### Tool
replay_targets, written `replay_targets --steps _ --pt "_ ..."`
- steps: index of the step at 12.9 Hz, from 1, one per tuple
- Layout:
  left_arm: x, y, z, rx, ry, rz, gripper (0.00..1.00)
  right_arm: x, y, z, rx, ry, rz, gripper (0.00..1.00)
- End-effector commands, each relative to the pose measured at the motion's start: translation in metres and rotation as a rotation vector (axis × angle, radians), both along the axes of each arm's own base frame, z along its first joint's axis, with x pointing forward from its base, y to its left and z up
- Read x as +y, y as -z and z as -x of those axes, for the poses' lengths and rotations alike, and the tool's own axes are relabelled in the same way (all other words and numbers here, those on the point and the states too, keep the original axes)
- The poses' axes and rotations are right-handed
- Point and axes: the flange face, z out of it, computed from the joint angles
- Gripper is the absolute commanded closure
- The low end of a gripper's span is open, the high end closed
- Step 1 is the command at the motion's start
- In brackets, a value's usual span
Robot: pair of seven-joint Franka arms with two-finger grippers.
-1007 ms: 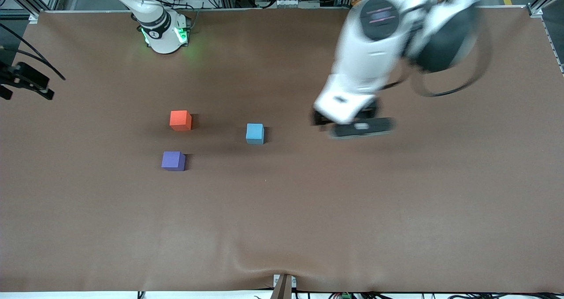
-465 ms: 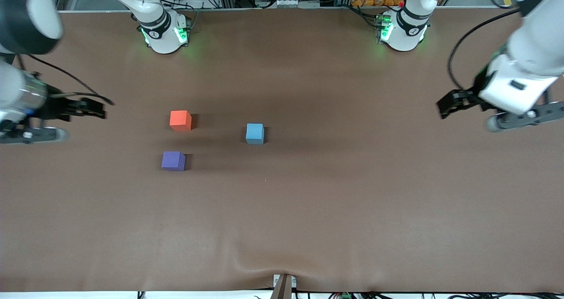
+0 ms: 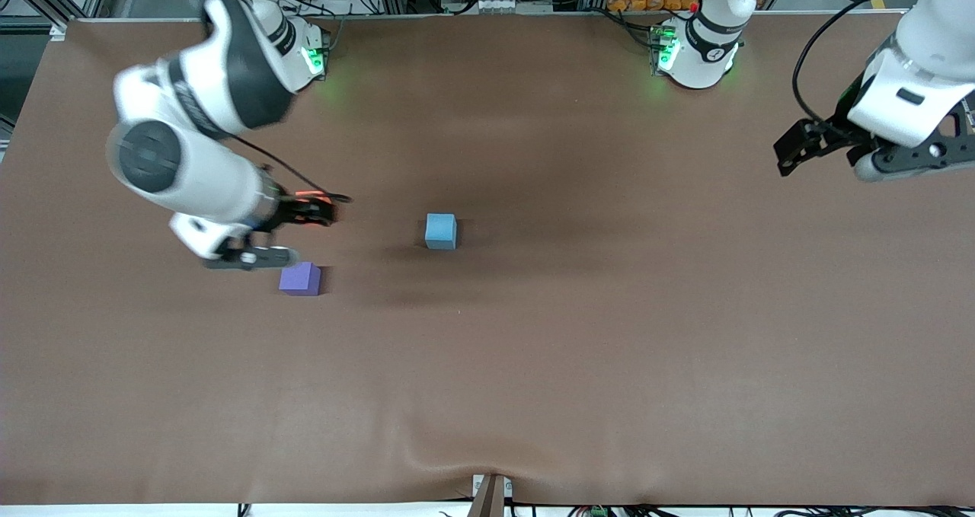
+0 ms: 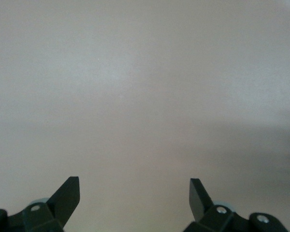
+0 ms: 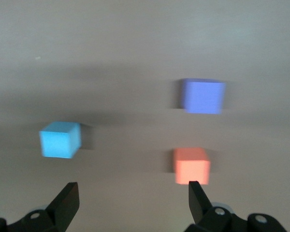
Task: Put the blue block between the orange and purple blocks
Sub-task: 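Lower the right gripper onto the blue block and close it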
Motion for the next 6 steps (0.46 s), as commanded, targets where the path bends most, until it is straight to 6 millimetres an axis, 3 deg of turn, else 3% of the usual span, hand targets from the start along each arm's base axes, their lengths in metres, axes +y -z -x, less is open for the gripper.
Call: replay_targets --steps 1,4,6 --pt "0.016 -0.007 0.002 -0.012 0.014 0.001 0.0 0.038 0.026 0.02 -0.011 -0.036 -0.03 0.0" --pt "0.056 -0.01 -0.019 -0.013 -0.042 0.061 0.0 0.093 0.088 0.051 -0.047 0.011 -0.012 0.0" --pt "0.053 -0.017 -0.019 -0.027 -0.015 0.065 0.0 0.132 0.124 0.069 -0.054 0.026 0.011 0.0"
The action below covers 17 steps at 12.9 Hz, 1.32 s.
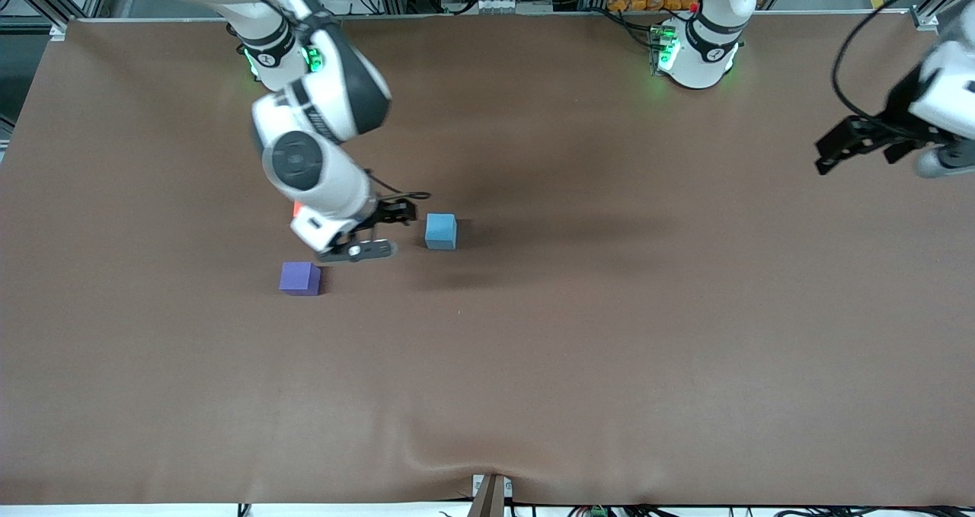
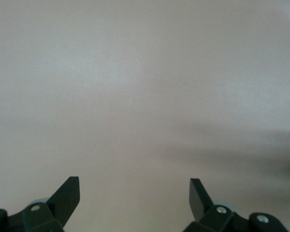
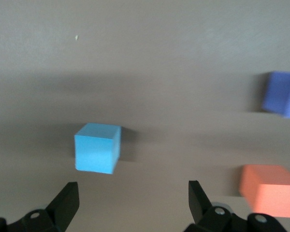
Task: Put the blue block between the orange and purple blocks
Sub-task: 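Lower the right gripper onto the blue block and close it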
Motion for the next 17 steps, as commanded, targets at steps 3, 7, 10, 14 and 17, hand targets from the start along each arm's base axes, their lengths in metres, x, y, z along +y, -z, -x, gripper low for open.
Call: replay_targets --steps 3,7,10,14,17 --pt "0.011 -0.016 -0.006 -0.029 -0.001 0.017 0.0 0.055 0.058 0.036 0.0 0.038 0.048 0.0" --pt "0.008 -0.011 -0.01 -0.029 0.003 0.019 0.0 0.069 0.091 0.04 -0.023 0.077 0.051 0.0" --pt "0.005 -0.005 -0.013 -0.019 0.009 0.015 0.0 0.072 0.118 0.041 -0.034 0.091 0.064 0.0" --pt "0.007 0.001 -0.015 -0.005 0.005 0.013 0.0 0.081 0.127 0.049 -0.029 0.087 0.075 0.28" --pt "0.007 0.003 -0.014 0.0 0.006 0.013 0.0 0.08 0.118 0.037 -0.055 0.082 0.073 0.91"
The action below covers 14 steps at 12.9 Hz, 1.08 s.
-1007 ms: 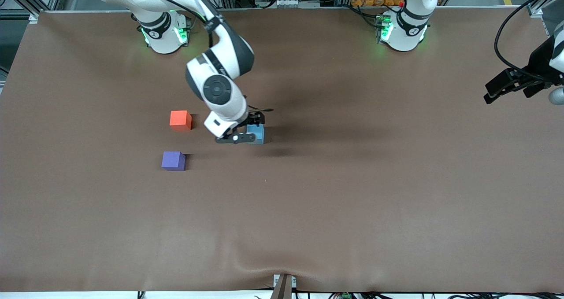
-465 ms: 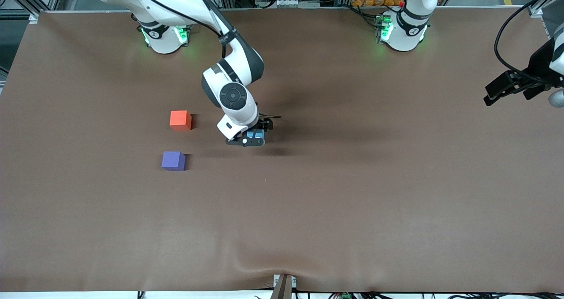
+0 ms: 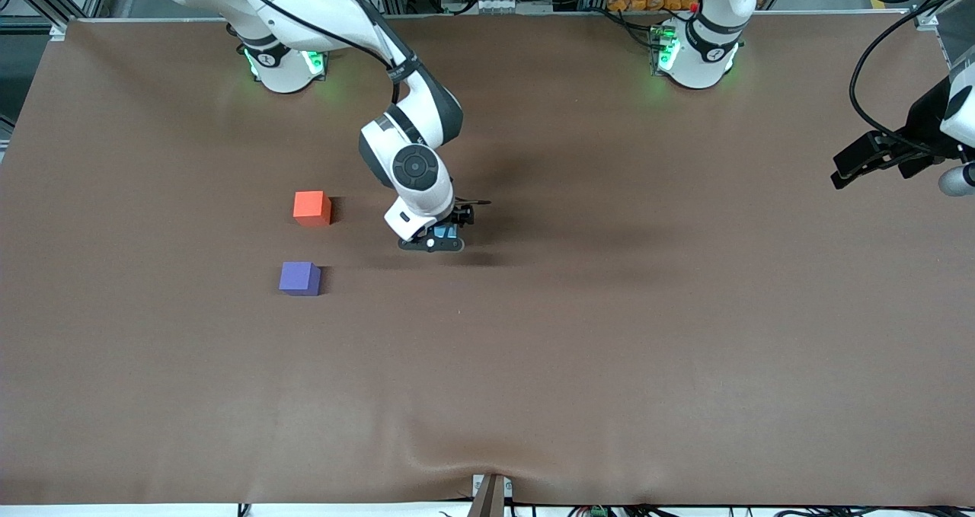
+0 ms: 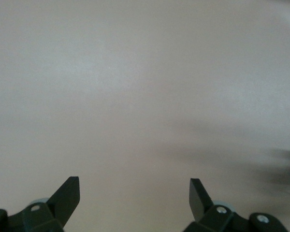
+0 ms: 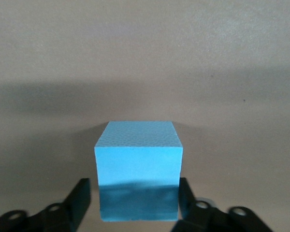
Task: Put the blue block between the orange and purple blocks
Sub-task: 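Carry the blue block with the right gripper toward the orange block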
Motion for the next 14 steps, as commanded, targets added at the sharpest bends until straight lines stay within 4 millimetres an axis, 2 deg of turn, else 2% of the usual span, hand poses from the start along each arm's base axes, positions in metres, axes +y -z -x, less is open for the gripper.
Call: replay_targets --steps 1,3,5,8,11,13,14 --pt "-0.001 -0.002 0.0 -0.002 0.009 0.006 0.0 0.001 -0.009 -0.013 -0.033 0.013 0.004 1.0" --pt "-0.003 -0.001 0.0 0.0 0.012 0.006 0.0 -0.006 -0.021 -0.023 -0.04 0.026 -0.003 1.0" --pt "-0.003 -0.001 0.0 0.0 0.012 0.006 0.0 -0.024 -0.054 -0.034 -0.012 0.049 0.012 1.0" --pt "-0.009 0.0 0.001 0.003 0.022 0.005 0.0 -0.079 -0.102 -0.051 0.036 0.085 0.03 1.0" --pt "-0.019 0.001 0.002 0.003 0.041 0.005 0.0 -0.135 -0.116 -0.045 0.056 0.094 0.03 1.0" --pt "-0.021 0.002 0.002 0.004 0.044 0.005 0.0 -0.165 -0.113 -0.037 0.074 0.075 0.03 1.0" --pt "-0.028 0.002 0.003 0.008 0.056 0.006 0.0 -0.181 -0.11 -0.035 0.084 0.078 0.031 1.0"
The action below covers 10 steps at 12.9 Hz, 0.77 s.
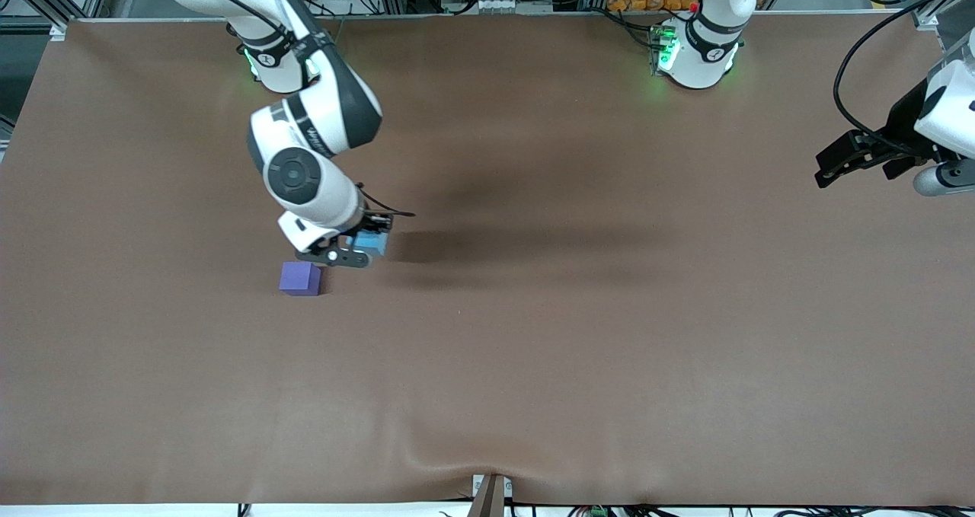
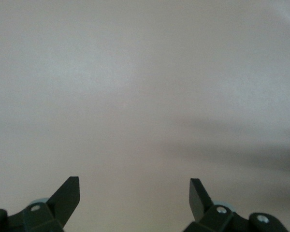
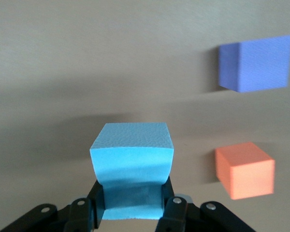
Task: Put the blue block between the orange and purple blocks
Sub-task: 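Carry the blue block with the right gripper toward the orange block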
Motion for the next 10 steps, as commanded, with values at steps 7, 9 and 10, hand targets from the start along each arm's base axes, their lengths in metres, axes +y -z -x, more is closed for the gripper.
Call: replay_targets --steps 7,9,10 --pt "-0.014 0.002 0.002 0.006 0.03 0.006 0.0 -0.11 0.032 0.032 -0.007 -0.047 -0.024 1.0" --pt "-0.018 0.003 0.002 0.008 0.036 0.006 0.0 -0.117 0.036 0.031 -0.006 -0.058 -0.025 1.0" --pt "-0.018 0.004 0.002 0.011 0.036 0.006 0.0 -0.124 0.037 0.028 -0.005 -0.06 -0.025 1.0"
